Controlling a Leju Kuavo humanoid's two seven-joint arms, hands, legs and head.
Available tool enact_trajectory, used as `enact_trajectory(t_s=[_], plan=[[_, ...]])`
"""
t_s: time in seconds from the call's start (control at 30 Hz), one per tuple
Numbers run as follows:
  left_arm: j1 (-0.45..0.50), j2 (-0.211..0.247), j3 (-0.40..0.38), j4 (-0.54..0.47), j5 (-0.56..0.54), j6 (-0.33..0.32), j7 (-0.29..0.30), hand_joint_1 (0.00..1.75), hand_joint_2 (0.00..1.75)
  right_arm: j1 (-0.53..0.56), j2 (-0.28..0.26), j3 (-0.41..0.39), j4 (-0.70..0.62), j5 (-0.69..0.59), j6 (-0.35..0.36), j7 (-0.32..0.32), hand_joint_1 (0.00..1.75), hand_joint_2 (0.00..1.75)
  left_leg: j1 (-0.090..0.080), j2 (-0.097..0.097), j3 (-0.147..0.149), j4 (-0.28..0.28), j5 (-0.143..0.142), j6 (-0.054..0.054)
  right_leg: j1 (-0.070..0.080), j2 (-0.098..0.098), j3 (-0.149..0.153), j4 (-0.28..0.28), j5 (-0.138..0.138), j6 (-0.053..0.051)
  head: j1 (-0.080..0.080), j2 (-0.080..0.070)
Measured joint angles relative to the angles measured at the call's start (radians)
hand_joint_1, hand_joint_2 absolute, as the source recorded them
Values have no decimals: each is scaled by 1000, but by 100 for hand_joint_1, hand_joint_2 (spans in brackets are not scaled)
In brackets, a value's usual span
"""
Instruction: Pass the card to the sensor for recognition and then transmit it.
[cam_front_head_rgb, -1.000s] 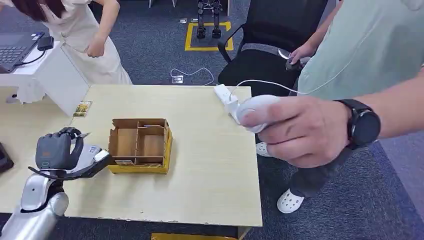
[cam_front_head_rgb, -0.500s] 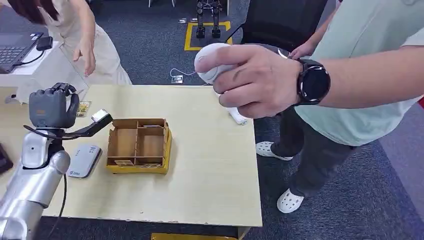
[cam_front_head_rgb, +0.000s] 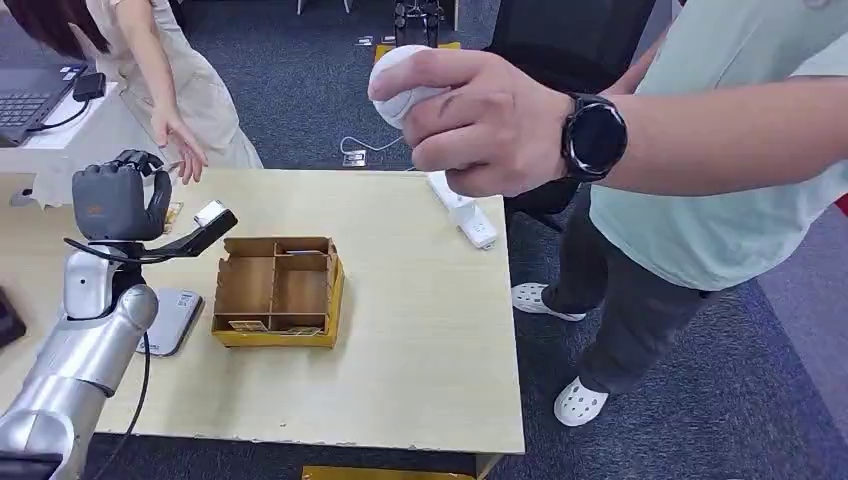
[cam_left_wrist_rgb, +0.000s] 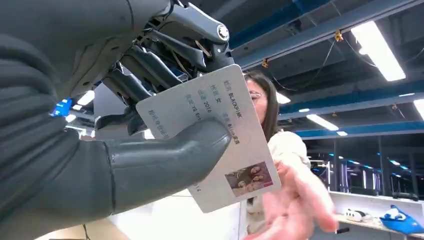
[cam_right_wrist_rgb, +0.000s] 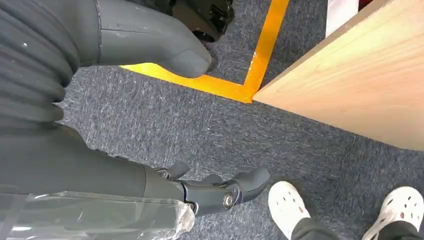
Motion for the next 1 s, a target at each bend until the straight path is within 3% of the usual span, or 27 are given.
enact_trajectory(t_s=[0.33, 0.4, 0.47, 0.73, 0.77, 1.0], plan=[[-14, -4, -13, 11, -3, 3, 0, 175, 175, -6, -6, 16, 4, -11, -13, -6, 0, 175, 0, 0, 0, 0, 0, 0, 0, 0, 0, 0, 0, 0, 0, 0], [-44, -4, -24, 45, -27, 51, 3, 175, 175, -19, -22, 44, 8, -45, -30, -22, 0, 175, 0, 0, 0, 0, 0, 0, 0, 0, 0, 0, 0, 0, 0, 0], [-71, 12, -41, 106, -146, 72, 72, 175, 175, -25, -37, 74, 11, -75, -69, -26, 0, 175, 0, 1, 0, 0, 0, 0, 0, 1, 0, 0, 0, 0, 0, 0], [-83, 45, -44, 166, -185, 72, 109, 175, 175, -24, -56, 112, 11, -106, -98, -26, 0, 175, 0, 1, -1, 0, 0, 0, 0, 1, -1, 0, 0, -1, 0, 0], [-83, 47, -44, 169, -180, 72, 108, 0, 175, -24, -60, 114, 11, -111, -98, -28, 0, 175, 0, 1, -1, 0, 0, 0, 0, 1, -1, 0, 0, -1, 0, 0], [-77, 47, -44, 169, -41, 41, 48, 0, 175, -32, -74, 143, 11, -135, -120, -41, 0, 175, 0, 1, -1, 0, 0, 0, 0, 1, -1, 0, 0, 0, 0, 0]])
